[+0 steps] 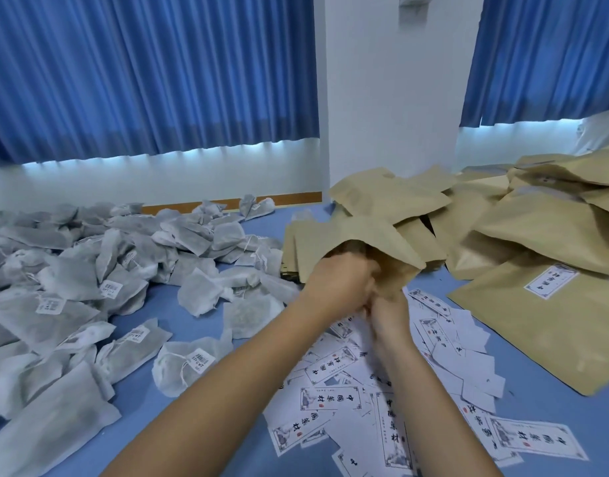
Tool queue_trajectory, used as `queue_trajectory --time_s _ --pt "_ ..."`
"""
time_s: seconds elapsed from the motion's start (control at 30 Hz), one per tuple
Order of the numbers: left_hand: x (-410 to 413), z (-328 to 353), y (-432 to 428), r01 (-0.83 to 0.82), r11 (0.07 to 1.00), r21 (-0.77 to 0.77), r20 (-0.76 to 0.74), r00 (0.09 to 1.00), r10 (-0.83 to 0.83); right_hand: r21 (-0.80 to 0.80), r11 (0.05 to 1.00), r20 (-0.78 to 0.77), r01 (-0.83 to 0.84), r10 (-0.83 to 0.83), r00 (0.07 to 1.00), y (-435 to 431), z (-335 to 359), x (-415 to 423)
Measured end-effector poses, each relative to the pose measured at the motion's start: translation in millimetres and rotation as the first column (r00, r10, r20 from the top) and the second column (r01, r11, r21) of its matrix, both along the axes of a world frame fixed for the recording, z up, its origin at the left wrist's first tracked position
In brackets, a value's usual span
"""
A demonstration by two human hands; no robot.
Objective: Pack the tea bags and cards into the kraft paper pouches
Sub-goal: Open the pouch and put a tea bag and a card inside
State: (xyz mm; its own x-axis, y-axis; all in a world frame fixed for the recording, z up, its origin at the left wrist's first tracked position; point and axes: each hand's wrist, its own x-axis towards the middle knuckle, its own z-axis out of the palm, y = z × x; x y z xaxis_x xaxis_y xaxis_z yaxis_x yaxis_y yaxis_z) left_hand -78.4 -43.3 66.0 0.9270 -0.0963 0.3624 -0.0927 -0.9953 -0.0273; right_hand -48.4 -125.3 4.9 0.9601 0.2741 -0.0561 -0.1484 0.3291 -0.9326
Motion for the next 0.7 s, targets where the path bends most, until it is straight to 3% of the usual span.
queue_trajectory --time_s 0.07,0.1,0.13,0.17,0.23,0.33,0.4,0.5,0.6,0.7 --pt "-20.4 -17.1 8.5 0.117 0.990 0.078 0.381 0.914 -0.138 0.037 0.999 -0.067 0.035 -0.033 0.997 -2.0 -2.2 8.3" --pt "-29.3 -21.7 16.1 0.099 0.994 0.049 0.479 0.871 -0.110 0.051 0.998 -0.093 0.032 -0.027 0.995 -1.3 -3.5 10.5" --pt "-33.8 -26.4 24.6 0.015 1.000 -0.013 0.478 0.878 -0.007 0.075 0.997 -0.108 0.021 -0.013 0.994 0.1 -5.2 12.0" --pt "-35.4 -33.0 32.9 -0.115 0.990 -0.076 0.395 0.908 0.136 0.104 0.995 -0.109 0.004 0.007 0.994 1.8 -7.2 13.0" --pt "-31.9 -49.6 50.5 -0.376 0.926 -0.039 0.092 0.921 0.378 0.145 0.989 -0.108 -0.030 0.046 0.993 3.8 -10.5 13.4" --pt "-30.9 -73.0 64.3 -0.402 0.916 -0.001 -0.153 0.905 0.397 0.144 0.988 -0.147 -0.047 0.069 0.987 4.3 -15.1 15.1" --pt "-32.3 -81.0 69.6 -0.367 0.930 -0.033 -0.149 0.922 0.359 0.110 0.991 -0.147 -0.071 0.087 0.985 6.6 -17.9 14.9" --pt "-39.6 -79.9 74.9 -0.398 0.917 -0.013 -0.027 0.917 0.398 0.087 0.992 -0.146 -0.094 0.106 0.984 8.1 -18.9 13.6" --pt "-47.2 -74.4 83.4 -0.614 0.790 0.005 0.055 0.789 0.613 0.069 0.996 -0.167 -0.049 0.060 0.984 7.1 -18.4 15.4" --pt "-54.0 -74.3 94.0 -0.750 0.639 0.173 -0.137 0.624 0.769 0.094 0.995 -0.198 0.021 -0.002 0.980 6.1 -16.4 17.7"
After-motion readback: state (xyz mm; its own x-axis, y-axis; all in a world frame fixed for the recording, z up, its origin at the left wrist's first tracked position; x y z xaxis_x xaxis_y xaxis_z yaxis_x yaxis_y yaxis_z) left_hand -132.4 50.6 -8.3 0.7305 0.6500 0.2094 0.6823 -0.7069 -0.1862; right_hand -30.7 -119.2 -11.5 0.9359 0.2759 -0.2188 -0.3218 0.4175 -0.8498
